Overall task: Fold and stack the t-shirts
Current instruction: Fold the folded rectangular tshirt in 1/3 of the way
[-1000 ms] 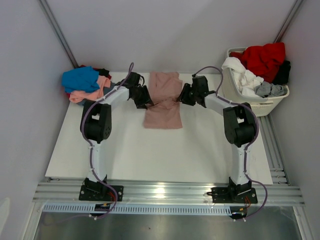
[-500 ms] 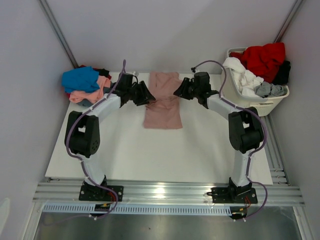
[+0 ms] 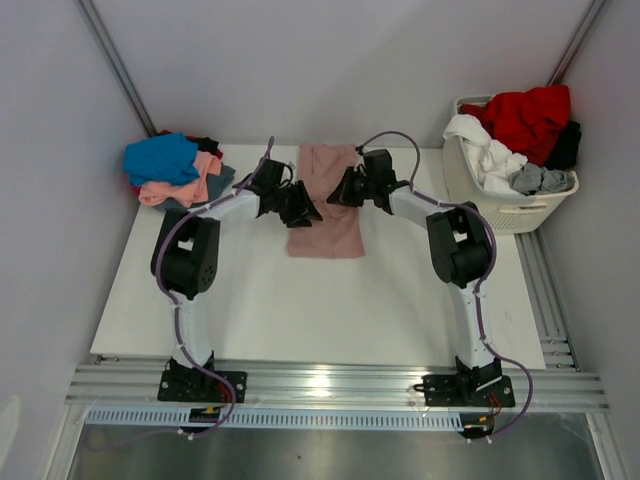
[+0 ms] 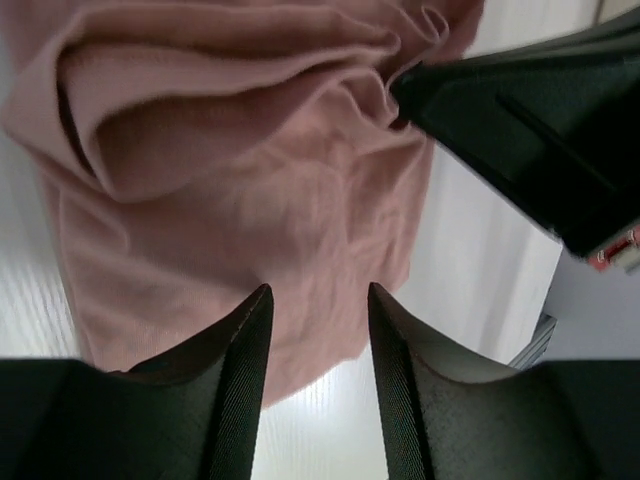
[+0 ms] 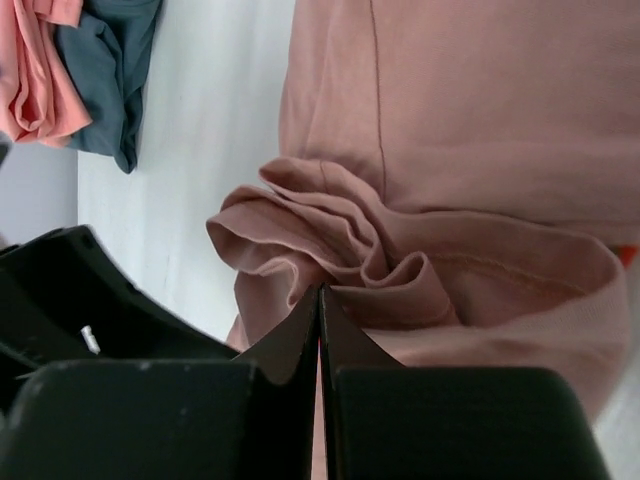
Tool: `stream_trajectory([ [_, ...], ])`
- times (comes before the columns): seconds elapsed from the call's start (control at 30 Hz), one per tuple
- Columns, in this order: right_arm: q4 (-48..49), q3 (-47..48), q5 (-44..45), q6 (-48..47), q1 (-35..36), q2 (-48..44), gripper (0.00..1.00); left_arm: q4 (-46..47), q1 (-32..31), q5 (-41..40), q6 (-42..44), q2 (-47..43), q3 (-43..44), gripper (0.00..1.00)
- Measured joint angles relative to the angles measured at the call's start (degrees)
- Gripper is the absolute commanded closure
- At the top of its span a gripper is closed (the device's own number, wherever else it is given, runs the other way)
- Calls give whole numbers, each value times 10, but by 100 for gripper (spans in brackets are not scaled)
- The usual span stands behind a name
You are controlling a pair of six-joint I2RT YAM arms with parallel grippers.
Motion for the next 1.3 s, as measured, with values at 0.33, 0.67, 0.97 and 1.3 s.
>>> stream_trajectory([
  [0.33, -51, 106, -5, 0, 4, 71, 100, -89, 0, -19, 5, 138, 223, 57],
  [0.67, -73, 130, 30, -32, 0, 82, 89, -163, 14, -90, 30, 238, 383, 58],
  [0.97, -27, -24, 84, -78, 6, -26, 77, -101, 36, -96, 54, 215, 334, 60],
  [1.3, 26, -83, 95, -101, 18, -112, 78, 25, 38, -71, 53, 28, 125, 63],
])
